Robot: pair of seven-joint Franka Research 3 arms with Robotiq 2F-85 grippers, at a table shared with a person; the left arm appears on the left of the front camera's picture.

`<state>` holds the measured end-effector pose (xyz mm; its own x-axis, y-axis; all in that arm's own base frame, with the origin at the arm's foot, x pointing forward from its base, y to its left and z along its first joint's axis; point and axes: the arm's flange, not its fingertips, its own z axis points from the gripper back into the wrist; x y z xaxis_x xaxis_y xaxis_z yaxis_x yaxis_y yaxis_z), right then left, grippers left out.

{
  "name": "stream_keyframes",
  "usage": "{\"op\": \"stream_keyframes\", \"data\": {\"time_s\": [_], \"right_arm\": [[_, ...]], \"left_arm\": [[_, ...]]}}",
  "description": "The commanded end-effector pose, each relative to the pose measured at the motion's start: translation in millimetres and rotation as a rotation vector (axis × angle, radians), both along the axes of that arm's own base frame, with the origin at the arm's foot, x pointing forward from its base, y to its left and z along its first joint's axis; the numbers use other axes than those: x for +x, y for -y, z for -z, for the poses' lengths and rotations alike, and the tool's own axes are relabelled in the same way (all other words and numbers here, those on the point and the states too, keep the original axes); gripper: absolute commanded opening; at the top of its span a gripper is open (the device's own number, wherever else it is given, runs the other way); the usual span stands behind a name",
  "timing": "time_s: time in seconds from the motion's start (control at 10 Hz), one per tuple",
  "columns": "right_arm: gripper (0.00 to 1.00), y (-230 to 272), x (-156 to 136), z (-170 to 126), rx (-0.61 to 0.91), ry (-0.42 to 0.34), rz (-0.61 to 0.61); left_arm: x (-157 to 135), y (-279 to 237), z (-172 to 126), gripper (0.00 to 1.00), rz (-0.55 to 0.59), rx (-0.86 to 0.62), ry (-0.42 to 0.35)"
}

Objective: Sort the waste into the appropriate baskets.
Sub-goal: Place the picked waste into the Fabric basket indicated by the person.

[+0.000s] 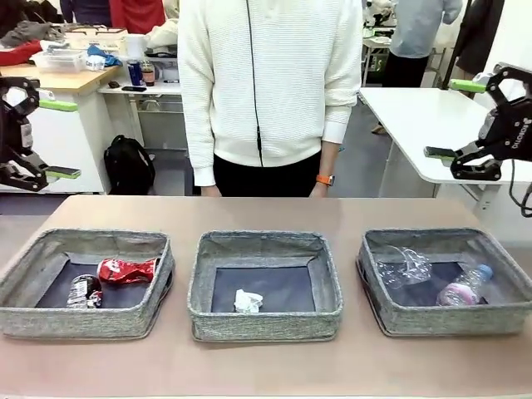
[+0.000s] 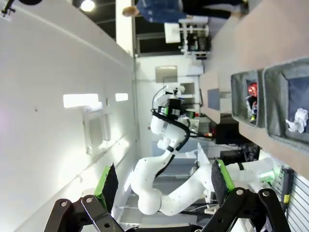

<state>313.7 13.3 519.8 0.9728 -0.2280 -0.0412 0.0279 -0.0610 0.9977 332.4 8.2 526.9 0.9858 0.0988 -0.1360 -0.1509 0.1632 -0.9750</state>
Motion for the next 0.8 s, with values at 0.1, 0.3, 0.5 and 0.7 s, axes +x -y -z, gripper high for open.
{"op": "stream_keyframes", "data": {"time_s": [0.1, 0.3, 0.5, 0.7], "right_arm": [[1.00, -0.3, -2.6, -7.1, 0.020, -0.017, 0.001], [1.00, -0.3, -2.6, -7.1, 0.020, -0.017, 0.001], [1.00, -0.3, -2.6, -7.1, 0.020, -0.017, 0.001], [1.00, -0.3, -2.6, -7.1, 0.020, -0.017, 0.001]], "left_arm": [[-0.9, -1.8, -2.7, 1.00, 0.006, -0.028, 0.012], [-0.9, -1.8, -2.7, 1.00, 0.006, -0.028, 0.012], [-0.9, -1.8, -2.7, 1.00, 0.006, -0.028, 0.012], [-0.9, -1.8, -2.7, 1.00, 0.006, -0.028, 0.012]]}}
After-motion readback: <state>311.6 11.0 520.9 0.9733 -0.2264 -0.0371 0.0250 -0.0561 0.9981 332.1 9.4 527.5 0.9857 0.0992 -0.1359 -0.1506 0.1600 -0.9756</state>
